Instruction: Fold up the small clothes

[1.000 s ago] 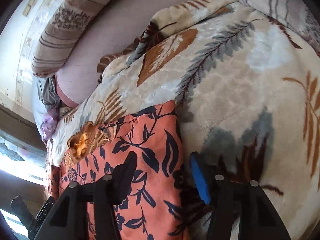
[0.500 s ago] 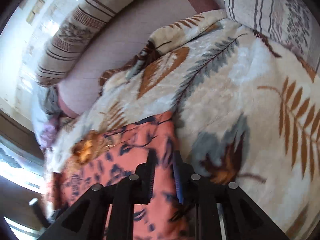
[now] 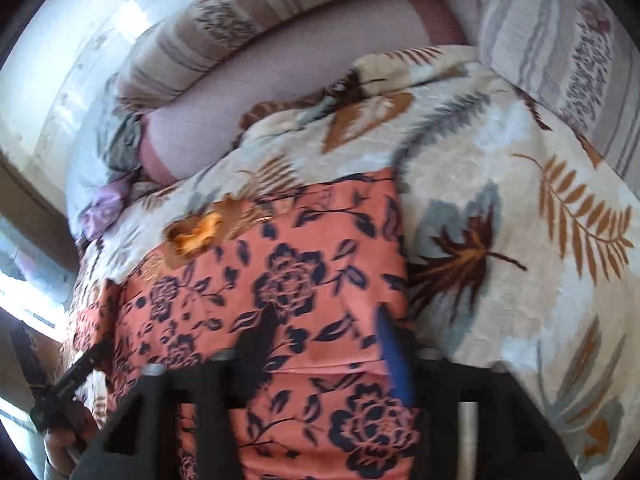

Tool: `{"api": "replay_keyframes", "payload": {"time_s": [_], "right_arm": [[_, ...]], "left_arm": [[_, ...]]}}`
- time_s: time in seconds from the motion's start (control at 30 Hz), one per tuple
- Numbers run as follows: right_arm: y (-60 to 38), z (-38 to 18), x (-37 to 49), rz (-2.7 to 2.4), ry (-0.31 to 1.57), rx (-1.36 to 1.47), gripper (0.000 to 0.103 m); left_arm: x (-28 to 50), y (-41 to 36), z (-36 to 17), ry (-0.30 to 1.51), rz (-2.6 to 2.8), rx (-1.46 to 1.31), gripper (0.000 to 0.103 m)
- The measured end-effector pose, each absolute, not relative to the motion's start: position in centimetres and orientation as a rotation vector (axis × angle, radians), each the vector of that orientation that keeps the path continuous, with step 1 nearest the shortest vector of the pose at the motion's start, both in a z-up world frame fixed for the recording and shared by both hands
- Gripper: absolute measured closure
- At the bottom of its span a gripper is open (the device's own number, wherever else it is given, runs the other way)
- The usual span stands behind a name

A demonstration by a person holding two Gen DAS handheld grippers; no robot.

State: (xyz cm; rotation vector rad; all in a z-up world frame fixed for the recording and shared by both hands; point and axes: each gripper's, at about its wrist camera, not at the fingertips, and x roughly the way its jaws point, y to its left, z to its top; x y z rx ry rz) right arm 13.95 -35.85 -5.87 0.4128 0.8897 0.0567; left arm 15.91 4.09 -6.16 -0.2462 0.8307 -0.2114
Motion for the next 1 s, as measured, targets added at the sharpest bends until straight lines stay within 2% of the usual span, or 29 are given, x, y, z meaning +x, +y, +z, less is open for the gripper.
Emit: {"api": "replay_keyframes", "payload": {"time_s": [0.17, 0.27, 0.37, 0.43, 0.6, 0.67, 0.7, 0.73, 0.77, 0.87, 1.0], "right_arm": [[-29.5, -8.1, 12.1, 0.095, 0.786, 0.238, 0.003], [-27.6, -13.1, 12.0, 0.107, 0.951, 0.129, 0.003], [-26.9, -13.3, 12.6, 0.103, 0.979, 0.072, 0.0], [-26.8, -13.5, 12.9, 0.108, 0.996, 0.066, 0.0], [-26.3, -13.6, 12.9, 0.106, 0.985, 0.065, 0.0], [-26.5, -13.6, 12.9, 0.109, 0.985, 0.072, 0.0], [-26.6, -13.9, 12.9, 0.111, 0.984, 0.075, 0.0], [-26.7, -13.9, 12.9, 0.111, 0.983, 0.076, 0.0], [-26.7, -14.0, 12.9, 0.112, 0.982, 0.077, 0.0], [-26.8, -14.0, 12.8, 0.115, 0.98, 0.085, 0.0], [-26.8, -14.0, 12.7, 0.114, 0.978, 0.093, 0.0]], "left_arm": [[14.4, 18.1, -5.3, 0.704, -0.021, -0.615, 0.009], [15.3, 27.8, -9.1, 0.708, 0.127, -0.949, 0.009], [16.3, 34.2, -13.3, 0.704, 0.213, -1.197, 0.01], [17.2, 36.0, -14.7, 0.696, 0.229, -1.241, 0.01], [20.5, 36.8, -14.4, 0.702, 0.233, -1.156, 0.011], [21.6, 37.5, -14.7, 0.729, 0.26, -1.125, 0.019], [22.2, 37.8, -14.7, 0.753, 0.285, -1.096, 0.042], [22.6, 38.1, -14.8, 0.794, 0.325, -1.065, 0.092], [22.9, 38.7, -15.5, 0.846, 0.353, -1.061, 0.097], [22.8, 39.3, -15.0, 0.853, 0.356, -1.088, 0.098], [22.6, 32.6, -6.4, 0.749, 0.296, -0.665, 0.098]]}}
